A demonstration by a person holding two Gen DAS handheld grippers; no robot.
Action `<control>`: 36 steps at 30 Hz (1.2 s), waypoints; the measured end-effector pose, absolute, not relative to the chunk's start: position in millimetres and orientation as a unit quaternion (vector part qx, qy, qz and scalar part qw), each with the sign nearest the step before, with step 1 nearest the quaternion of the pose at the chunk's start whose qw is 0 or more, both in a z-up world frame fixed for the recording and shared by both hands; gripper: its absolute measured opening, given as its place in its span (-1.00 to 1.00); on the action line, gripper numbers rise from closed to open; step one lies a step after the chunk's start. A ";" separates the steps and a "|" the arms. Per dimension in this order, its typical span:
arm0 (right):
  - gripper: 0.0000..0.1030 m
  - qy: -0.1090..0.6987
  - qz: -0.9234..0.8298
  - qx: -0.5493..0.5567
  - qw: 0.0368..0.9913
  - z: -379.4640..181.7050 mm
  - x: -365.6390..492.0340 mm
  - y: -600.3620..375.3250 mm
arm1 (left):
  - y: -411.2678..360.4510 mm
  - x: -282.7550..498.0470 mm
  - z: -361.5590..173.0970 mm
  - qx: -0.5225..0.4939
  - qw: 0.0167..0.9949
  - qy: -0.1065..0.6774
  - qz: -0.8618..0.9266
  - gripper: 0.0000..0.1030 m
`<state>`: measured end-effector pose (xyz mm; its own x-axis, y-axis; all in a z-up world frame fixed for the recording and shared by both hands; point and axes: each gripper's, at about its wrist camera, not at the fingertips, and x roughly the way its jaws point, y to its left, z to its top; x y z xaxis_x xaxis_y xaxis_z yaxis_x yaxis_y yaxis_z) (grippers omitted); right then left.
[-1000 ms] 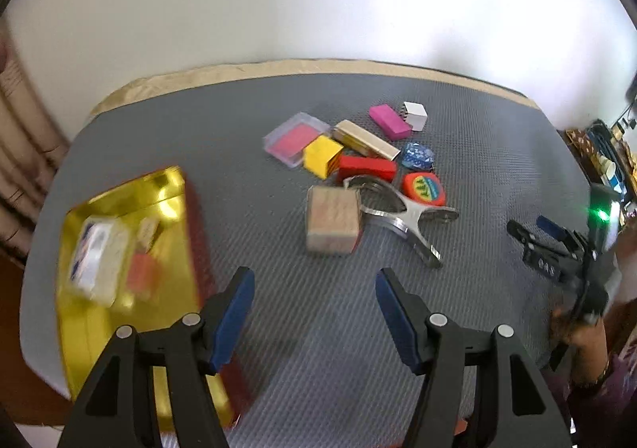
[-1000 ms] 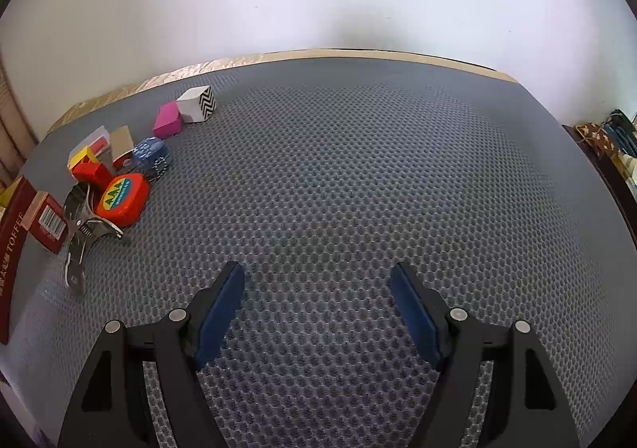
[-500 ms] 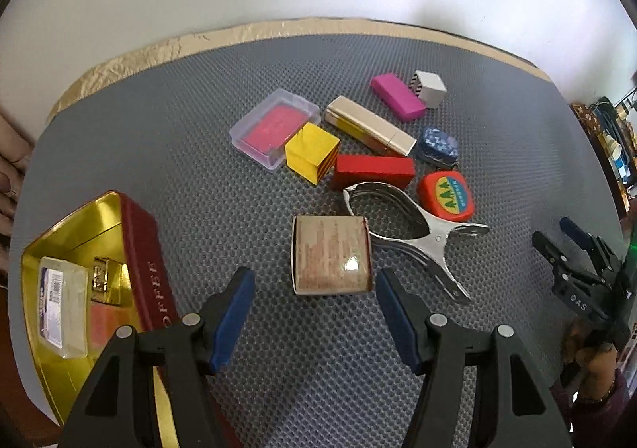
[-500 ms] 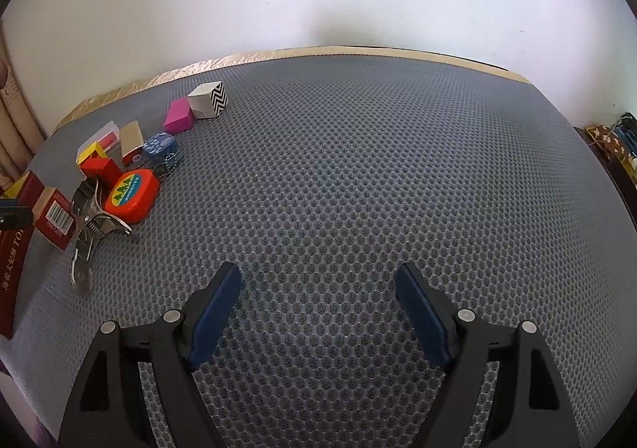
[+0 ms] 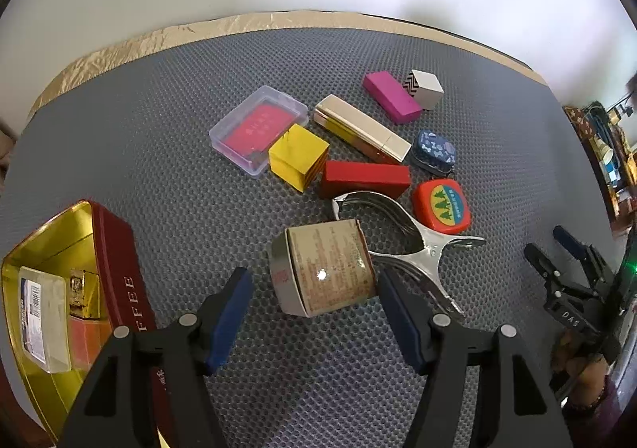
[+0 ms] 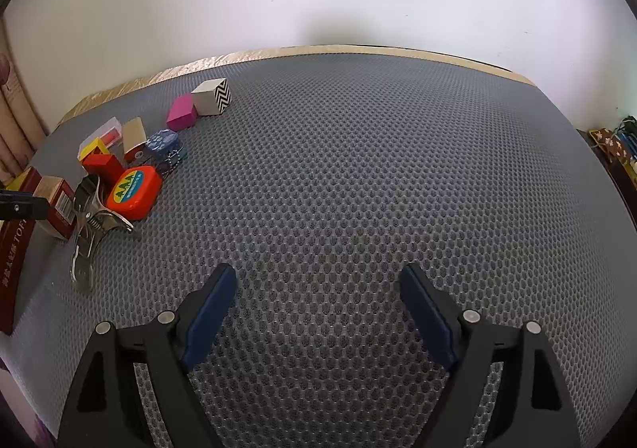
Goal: Organize rigid objects
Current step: 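Move the left tool to the beige cardboard box and grasp it, then carry the cardboard box toward the tin with the left tool while the right tool grasps the silver clip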
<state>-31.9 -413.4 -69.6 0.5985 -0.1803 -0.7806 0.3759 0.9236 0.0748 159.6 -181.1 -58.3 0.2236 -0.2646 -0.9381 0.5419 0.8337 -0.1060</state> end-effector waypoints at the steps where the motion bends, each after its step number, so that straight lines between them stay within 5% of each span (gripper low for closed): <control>1: 0.61 0.420 -0.156 0.116 0.887 -69.4 -32.1 -413.3 | -179.2 159.3 -56.2 0.111 0.771 0.567 -0.270 0.31; 16: 0.64 0.420 -0.158 0.115 0.886 -69.4 -32.6 -411.4 | -178.8 175.4 -73.4 0.111 0.761 0.595 -0.234 0.30; 17: 0.64 0.420 -0.158 0.115 0.886 -69.3 -32.6 -411.3 | -176.8 177.5 -76.5 0.103 0.759 0.600 -0.231 0.28; 18: 0.64 0.420 -0.158 0.115 0.886 -69.4 -32.6 -411.4 | -172.3 179.7 -80.1 0.084 0.757 0.605 -0.232 -0.09; 32: 0.66 0.419 -0.156 0.113 0.887 -70.5 -34.3 -408.6 | -117.8 103.6 -44.0 -0.017 0.789 0.561 -0.248 -0.13; 34: 0.62 0.410 -0.147 0.114 0.893 -68.2 -37.4 -407.4 | -105.5 87.6 -36.6 -0.033 0.792 0.556 -0.250 -0.13; 36: 0.39 0.396 -0.115 0.106 0.905 -61.5 -41.8 -400.7 | -95.3 74.4 -29.0 -0.046 0.795 0.551 -0.249 -0.13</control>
<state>-41.8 -400.7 -61.5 0.6595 -0.1254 -0.7412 0.2926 0.9510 0.0995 74.4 -95.3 -29.0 0.2697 -0.4464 -0.8532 0.3452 0.8720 -0.3471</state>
